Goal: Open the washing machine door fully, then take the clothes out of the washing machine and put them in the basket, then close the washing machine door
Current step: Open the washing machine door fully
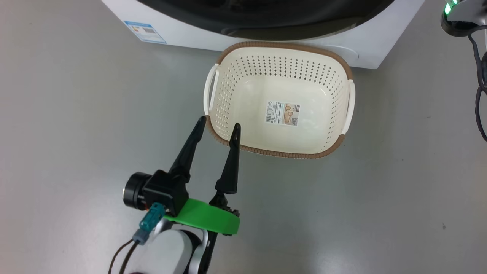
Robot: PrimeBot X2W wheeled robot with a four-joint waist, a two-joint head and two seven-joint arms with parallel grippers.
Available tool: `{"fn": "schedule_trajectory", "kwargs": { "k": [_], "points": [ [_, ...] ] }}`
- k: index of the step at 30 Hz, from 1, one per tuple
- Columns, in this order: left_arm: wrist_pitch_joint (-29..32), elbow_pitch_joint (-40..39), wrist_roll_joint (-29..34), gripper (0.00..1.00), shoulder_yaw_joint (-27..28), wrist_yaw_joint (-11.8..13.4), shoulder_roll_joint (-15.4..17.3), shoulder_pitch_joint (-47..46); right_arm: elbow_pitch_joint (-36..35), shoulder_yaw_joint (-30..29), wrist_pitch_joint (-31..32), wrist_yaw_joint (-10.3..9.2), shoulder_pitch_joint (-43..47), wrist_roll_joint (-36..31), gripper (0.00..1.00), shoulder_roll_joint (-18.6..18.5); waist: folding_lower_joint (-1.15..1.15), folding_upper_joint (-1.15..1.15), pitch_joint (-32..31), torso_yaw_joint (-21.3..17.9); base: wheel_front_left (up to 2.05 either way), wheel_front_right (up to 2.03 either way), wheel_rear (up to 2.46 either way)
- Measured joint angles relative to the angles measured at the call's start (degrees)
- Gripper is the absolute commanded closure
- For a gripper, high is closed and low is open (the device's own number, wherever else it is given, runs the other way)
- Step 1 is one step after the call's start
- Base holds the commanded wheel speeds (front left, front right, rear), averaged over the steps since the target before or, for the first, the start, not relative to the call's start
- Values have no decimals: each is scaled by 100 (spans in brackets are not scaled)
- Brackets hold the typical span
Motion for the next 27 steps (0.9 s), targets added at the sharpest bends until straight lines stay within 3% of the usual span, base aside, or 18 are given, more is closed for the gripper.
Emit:
{"fn": "schedule_trajectory", "kwargs": {
  "k": [27],
  "points": [
    [0, 219, 64, 0, 62, -9, 1, 12, -412, -63, 1015, -16, 870, 321, 100, 64, 0, 0, -393, -175, 0, 0, 0]
  ]
}}
